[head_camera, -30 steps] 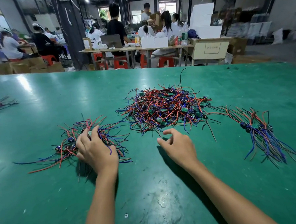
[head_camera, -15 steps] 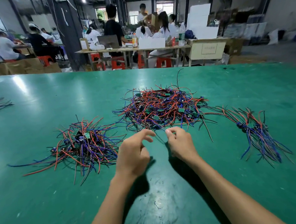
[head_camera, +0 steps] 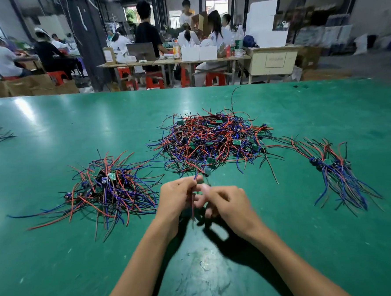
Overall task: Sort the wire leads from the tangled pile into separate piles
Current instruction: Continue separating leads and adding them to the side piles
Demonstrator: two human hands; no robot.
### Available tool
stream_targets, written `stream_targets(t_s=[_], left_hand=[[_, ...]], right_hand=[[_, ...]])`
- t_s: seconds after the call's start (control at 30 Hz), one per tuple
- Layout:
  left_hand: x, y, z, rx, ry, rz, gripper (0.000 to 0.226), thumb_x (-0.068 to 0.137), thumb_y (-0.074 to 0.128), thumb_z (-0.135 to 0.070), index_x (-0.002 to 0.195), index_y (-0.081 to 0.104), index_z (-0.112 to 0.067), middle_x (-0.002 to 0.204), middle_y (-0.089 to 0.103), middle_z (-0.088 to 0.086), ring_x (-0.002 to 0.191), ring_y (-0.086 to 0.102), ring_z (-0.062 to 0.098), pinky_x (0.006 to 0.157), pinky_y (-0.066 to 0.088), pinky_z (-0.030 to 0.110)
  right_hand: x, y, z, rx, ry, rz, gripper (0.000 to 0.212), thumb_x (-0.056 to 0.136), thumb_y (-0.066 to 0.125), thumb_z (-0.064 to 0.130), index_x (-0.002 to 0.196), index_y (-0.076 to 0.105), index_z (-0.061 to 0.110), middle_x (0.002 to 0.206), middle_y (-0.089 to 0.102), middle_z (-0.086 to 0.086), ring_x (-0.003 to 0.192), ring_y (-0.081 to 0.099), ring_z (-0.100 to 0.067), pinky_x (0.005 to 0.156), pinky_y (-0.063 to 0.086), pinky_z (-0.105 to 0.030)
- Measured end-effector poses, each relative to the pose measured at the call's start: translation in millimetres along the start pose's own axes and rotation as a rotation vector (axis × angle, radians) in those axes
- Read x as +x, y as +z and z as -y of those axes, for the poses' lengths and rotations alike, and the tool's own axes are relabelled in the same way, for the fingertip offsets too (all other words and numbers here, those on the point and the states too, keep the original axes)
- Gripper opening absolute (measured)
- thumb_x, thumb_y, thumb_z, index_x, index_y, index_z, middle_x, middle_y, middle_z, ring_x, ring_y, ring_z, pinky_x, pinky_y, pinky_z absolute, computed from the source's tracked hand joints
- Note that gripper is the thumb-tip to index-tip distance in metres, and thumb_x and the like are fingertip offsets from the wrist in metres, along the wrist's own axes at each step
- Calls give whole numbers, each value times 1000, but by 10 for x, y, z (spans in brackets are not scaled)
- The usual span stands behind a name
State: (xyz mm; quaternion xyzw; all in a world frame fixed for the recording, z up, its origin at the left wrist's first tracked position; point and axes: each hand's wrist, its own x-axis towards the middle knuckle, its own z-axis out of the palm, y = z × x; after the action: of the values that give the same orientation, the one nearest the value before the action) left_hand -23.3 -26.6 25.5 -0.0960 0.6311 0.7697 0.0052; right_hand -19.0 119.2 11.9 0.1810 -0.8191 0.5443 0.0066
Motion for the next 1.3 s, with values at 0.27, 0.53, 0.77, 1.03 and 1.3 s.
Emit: stream_targets(t_s=[0.27,0.53,0.77,1.03,1.3], left_hand=[[-47,21,16,122,78,259,23,96,58,-5,109,76,-10,81,73,4,44,39,11,40,33,18],[-71,-11,-8,240,180,328,23,94,61,1,110,75,-7,81,75,10,47,33,10,43,28,14],[-48,-11,62,752,436,126,33,88,67,-3,100,79,-32,78,75,-18,75,69,13,77,56,37],[-49,-5,38,646,455,130,20,96,63,-16,105,76,-28,82,76,-10,65,62,-2,63,46,13],[-67,84,68,434,324,125,15,96,65,-9,102,77,-14,84,77,4,59,68,16,54,50,21]], right_hand=[[156,-128,-80,134,313,-312,44,104,47,45,78,73,21,72,75,5,59,64,-2,58,54,-29],[153,-374,-35,703,395,-214,21,95,64,33,106,71,18,100,78,3,82,63,-13,68,49,-24],[142,-399,-33,728,355,-156,29,80,70,47,100,78,28,98,69,6,80,57,-9,73,42,-28],[146,-398,-72,624,190,-117,24,81,71,40,99,75,25,111,76,1,89,64,-10,81,43,-31],[160,-287,-126,483,126,-227,10,96,66,20,100,74,23,97,78,4,84,66,-8,70,48,-17]])
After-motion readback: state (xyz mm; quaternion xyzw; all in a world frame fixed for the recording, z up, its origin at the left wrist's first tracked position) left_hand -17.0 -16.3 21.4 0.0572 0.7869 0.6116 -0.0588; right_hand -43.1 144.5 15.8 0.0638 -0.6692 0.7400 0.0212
